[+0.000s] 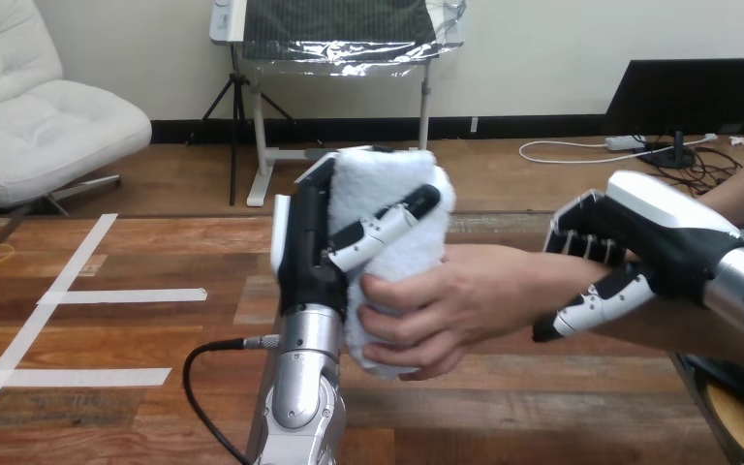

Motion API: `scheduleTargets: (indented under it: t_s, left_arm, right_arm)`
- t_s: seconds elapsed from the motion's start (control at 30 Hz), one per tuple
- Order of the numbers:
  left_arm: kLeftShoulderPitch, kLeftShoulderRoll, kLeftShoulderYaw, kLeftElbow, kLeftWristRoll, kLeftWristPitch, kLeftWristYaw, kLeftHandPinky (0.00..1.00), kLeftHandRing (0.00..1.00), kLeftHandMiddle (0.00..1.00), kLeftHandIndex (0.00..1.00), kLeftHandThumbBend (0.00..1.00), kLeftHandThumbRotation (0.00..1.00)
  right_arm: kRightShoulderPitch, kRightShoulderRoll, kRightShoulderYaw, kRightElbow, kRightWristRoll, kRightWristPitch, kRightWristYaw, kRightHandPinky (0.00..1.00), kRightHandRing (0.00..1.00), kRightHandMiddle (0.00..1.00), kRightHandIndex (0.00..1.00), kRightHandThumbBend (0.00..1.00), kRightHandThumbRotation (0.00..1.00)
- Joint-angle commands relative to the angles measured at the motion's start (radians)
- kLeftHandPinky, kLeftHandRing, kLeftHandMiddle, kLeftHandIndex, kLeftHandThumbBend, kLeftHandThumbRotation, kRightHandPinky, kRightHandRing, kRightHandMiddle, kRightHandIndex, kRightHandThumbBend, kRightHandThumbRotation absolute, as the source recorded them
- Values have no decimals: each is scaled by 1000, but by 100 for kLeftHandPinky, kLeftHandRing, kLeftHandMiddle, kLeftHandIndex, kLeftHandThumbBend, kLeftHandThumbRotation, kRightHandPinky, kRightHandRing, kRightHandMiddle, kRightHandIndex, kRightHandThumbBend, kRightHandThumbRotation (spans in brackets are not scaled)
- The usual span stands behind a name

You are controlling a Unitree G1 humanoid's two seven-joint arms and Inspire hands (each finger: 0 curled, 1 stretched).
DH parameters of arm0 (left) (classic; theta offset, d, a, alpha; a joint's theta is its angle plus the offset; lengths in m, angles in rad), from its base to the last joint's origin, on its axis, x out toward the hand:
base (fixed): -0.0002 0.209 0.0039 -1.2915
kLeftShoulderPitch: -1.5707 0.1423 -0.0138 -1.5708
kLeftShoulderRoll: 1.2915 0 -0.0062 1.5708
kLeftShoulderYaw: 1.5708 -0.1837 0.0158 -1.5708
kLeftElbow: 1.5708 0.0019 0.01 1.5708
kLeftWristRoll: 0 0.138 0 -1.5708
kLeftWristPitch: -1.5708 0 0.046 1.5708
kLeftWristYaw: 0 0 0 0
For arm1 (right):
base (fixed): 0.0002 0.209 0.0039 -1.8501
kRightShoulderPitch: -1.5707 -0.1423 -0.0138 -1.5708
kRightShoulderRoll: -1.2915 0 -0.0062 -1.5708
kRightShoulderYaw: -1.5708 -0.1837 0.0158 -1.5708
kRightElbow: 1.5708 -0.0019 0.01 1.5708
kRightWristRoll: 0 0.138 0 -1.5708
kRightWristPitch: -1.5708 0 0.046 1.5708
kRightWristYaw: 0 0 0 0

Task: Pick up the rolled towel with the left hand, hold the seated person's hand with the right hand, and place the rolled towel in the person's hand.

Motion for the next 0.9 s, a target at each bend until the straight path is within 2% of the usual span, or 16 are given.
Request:
scheduleTargets:
  t_s: [0.0,0.13,0.2,0.27,0.4,0.5,0.87]
  left_arm:
    - [-99,-104,-35,-54,24,4,-29,53,59,63,65,74,54]
    - [-94,-91,-33,-66,32,7,-23,61,66,69,71,77,69]
    - [-93,-90,-31,-71,29,9,-22,65,70,73,74,75,77]
    - [-91,-86,-28,-78,21,8,-26,67,71,74,75,73,81]
    - [-86,-79,-21,-95,9,13,-33,72,75,77,76,69,87]
    - [-83,-71,-20,-107,13,15,-30,79,80,79,77,66,92]
    - [-75,-42,-18,-126,51,19,5,88,86,83,79,74,99]
  right_arm:
    - [-31,-21,13,23,41,48,89,46,55,61,62,98,39]
    - [-35,-28,3,13,76,82,146,54,63,68,69,99,41]
    - [-37,-31,3,6,82,101,162,59,69,73,74,100,41]
    - [-40,-37,2,1,94,116,185,61,71,75,76,100,42]
    - [-45,-49,7,-13,101,142,218,66,76,79,80,100,44]
    - [-46,-53,7,-24,104,159,235,69,80,83,83,100,46]
    - [-44,-73,15,-44,93,177,264,73,89,90,89,100,44]
